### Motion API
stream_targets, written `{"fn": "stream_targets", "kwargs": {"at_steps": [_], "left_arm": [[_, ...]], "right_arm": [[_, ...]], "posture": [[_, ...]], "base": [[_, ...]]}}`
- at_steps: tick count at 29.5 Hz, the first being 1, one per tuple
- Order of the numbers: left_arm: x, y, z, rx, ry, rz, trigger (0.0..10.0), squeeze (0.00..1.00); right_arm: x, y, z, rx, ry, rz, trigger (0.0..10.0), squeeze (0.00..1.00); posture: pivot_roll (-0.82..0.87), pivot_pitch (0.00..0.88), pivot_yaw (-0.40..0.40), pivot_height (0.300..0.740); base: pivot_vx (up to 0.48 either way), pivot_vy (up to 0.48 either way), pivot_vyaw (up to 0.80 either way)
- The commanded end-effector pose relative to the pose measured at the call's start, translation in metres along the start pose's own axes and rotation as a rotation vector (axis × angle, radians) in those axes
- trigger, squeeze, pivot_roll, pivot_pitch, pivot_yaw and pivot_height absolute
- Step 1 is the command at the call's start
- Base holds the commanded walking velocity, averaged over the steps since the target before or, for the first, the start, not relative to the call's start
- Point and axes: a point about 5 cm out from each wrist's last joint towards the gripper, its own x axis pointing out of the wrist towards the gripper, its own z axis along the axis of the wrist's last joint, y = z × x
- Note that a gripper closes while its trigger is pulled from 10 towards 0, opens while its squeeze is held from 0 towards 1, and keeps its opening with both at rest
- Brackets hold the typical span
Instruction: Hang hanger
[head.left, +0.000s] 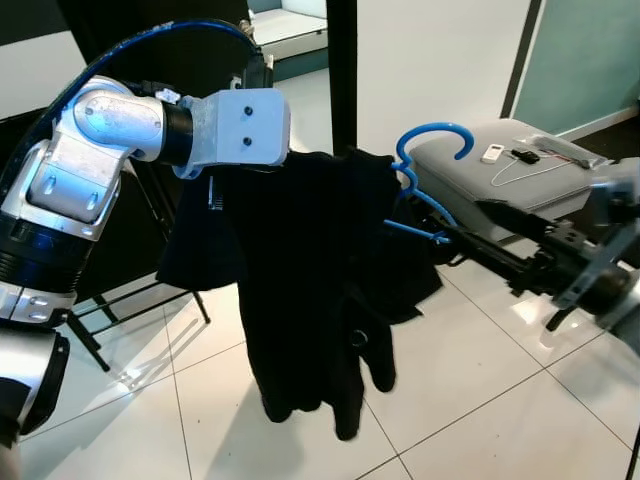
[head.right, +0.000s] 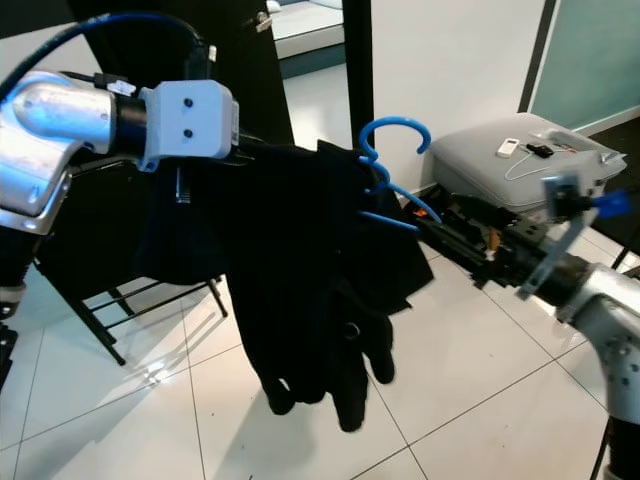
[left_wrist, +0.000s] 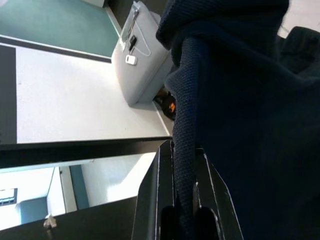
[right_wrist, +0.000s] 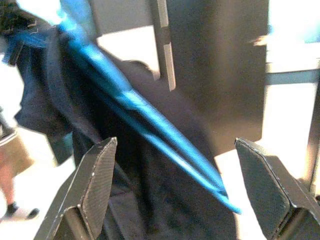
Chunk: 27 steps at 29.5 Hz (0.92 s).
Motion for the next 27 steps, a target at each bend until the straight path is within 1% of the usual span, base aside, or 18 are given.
{"fn": "stream_targets", "kwargs": {"at_steps": [1,2,3,4,5,8,11,12,13,15,17,18,20,21,23,24,25,27], "left_arm": [[-0.013,0.013,0.001,0.045,0.025,0.057,0.0,0.00],[-0.014,0.014,-0.001,0.056,0.035,0.060,0.0,0.00],[-0.015,0.016,-0.003,0.066,0.040,0.062,0.0,0.00],[-0.017,0.018,-0.004,0.069,0.039,0.066,0.0,0.00],[-0.019,0.020,-0.004,0.061,0.027,0.076,0.0,0.00],[-0.020,0.022,-0.004,0.058,0.017,0.083,0.0,0.00],[-0.027,0.037,0.000,0.038,-0.025,0.148,0.0,0.00],[-0.027,0.037,0.000,0.038,-0.025,0.148,0.0,0.00],[-0.030,0.042,0.002,0.036,-0.037,0.170,0.0,0.00],[-0.032,0.047,0.004,0.035,-0.053,0.193,0.0,0.00],[-0.032,0.051,0.007,0.040,-0.073,0.213,0.0,0.00],[-0.032,0.051,0.007,0.040,-0.073,0.213,0.0,0.00],[-0.033,0.055,0.010,0.046,-0.094,0.232,0.0,0.00],[-0.032,0.056,0.012,0.048,-0.104,0.237,0.0,0.00],[-0.031,0.057,0.013,0.047,-0.117,0.239,0.0,0.00],[-0.029,0.057,0.015,0.049,-0.127,0.236,0.0,0.00],[-0.029,0.057,0.015,0.049,-0.127,0.236,0.0,0.00],[-0.026,0.056,0.017,0.051,-0.147,0.225,0.0,0.00]], "right_arm": [[-0.014,-0.009,0.004,0.020,-0.047,-0.043,10.0,1.00],[-0.023,-0.015,0.007,0.031,-0.077,-0.078,10.0,1.00],[-0.029,-0.019,0.008,0.054,-0.110,-0.104,10.0,0.78],[-0.034,-0.022,0.007,0.077,-0.129,-0.131,10.0,0.48],[-0.038,-0.026,0.002,0.102,-0.133,-0.167,10.0,0.00],[-0.040,-0.029,-0.001,0.118,-0.133,-0.189,10.0,0.00],[-0.044,-0.043,-0.042,0.214,-0.056,-0.375,10.0,0.00],[-0.044,-0.043,-0.042,0.214,-0.056,-0.375,10.0,0.00],[-0.041,-0.040,-0.058,0.257,-0.030,-0.388,10.0,0.00],[-0.036,-0.032,-0.078,0.322,-0.005,-0.376,10.0,0.00],[-0.028,-0.020,-0.099,0.420,0.032,-0.364,10.0,0.00],[-0.028,-0.020,-0.099,0.420,0.032,-0.364,10.0,0.00],[-0.019,-0.008,-0.114,0.519,0.049,-0.346,10.0,0.00],[-0.013,-0.001,-0.116,0.554,0.030,-0.313,10.0,0.00],[-0.008,0.005,-0.115,0.582,0.004,-0.278,10.0,0.00],[-0.001,0.011,-0.110,0.625,-0.051,-0.230,10.0,0.00],[-0.001,0.011,-0.110,0.625,-0.051,-0.230,10.0,0.00],[0.008,0.017,-0.102,0.679,-0.135,-0.183,10.0,0.00]], "posture": [[-0.09,0.005,0.130,0.740],[-0.09,0.005,0.130,0.740],[-0.10,0.004,0.131,0.740],[-0.10,0.004,0.131,0.740],[-0.10,0.002,0.127,0.740],[-0.10,0.002,0.127,0.740],[-0.09,0.000,0.123,0.740],[-0.09,0.000,0.123,0.740],[-0.09,0.000,0.125,0.740],[-0.08,0.000,0.125,0.740],[-0.08,0.000,0.124,0.740],[-0.08,0.000,0.124,0.740],[-0.08,0.000,0.124,0.740],[-0.08,0.000,0.125,0.740],[-0.08,0.000,0.125,0.740],[-0.09,0.000,0.126,0.740],[-0.09,0.000,0.126,0.740],[-0.09,0.000,0.127,0.740]], "base": [[0.000,0.000,0.00],[0.000,0.000,0.00],[0.000,0.000,0.00],[0.000,0.000,0.00],[0.000,0.000,0.00],[0.000,0.000,0.00],[0.000,0.000,0.00],[0.000,0.000,0.00],[0.000,0.000,0.00],[0.000,0.000,0.00],[0.000,0.000,0.00],[0.000,0.000,0.00],[0.000,0.000,0.00],[0.000,0.000,0.00],[0.000,0.000,0.00],[0.000,0.000,0.00],[0.000,0.000,0.00],[0.000,0.000,0.00]]}}
